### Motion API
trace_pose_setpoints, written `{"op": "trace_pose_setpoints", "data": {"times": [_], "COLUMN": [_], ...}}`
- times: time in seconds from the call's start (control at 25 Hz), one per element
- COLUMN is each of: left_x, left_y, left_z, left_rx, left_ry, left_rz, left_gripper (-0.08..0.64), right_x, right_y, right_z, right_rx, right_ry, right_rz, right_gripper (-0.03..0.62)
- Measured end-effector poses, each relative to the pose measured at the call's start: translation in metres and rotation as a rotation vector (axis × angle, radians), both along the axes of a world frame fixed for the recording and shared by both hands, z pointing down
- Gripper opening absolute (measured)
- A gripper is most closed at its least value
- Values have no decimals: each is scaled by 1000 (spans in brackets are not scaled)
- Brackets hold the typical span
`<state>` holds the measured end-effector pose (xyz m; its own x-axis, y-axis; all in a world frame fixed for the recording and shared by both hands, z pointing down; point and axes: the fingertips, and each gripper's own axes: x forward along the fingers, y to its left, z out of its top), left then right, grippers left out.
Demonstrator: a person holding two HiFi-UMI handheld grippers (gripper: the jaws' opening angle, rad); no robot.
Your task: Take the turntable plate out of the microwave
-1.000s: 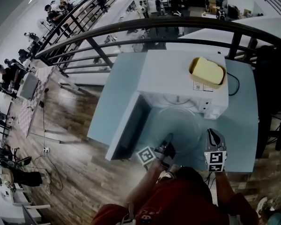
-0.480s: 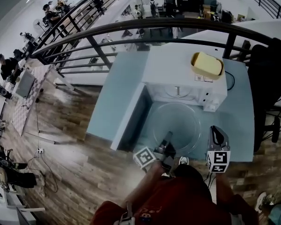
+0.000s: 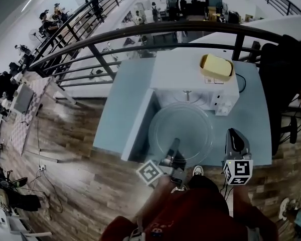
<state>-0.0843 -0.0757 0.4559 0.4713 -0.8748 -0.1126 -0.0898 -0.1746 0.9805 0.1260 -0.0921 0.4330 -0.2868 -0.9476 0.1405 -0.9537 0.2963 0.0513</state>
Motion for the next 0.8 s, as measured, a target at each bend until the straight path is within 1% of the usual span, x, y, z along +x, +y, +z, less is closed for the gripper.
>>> {"op": "trace_pose_setpoints", "data": {"times": [0.2,0.36,0.52,0.64,0.8], "left_x": [-8,-11,-11,-11,-7], "left_y": [0,-1,-4,-3,-5], "left_z": [-25,-30,-33,-36,-37], "left_rx": [36,19,11,29,27], "left_ry": [3,21,47,49,54], "left_rz": [-9,-30,-34,-31,-22], "left_gripper": [28,28,28,28,28], "right_x": [-3,-5,-4,-5,-6], "right_y": [7,9,8,9,5], "right_z": [-29,-41,-48,-51,-49], "right_rx": [47,74,85,86,83], "right_ry": [-12,-22,-24,-24,-26], "right_rz": [19,24,26,24,18], "right_gripper": [21,21,21,21,21]}}
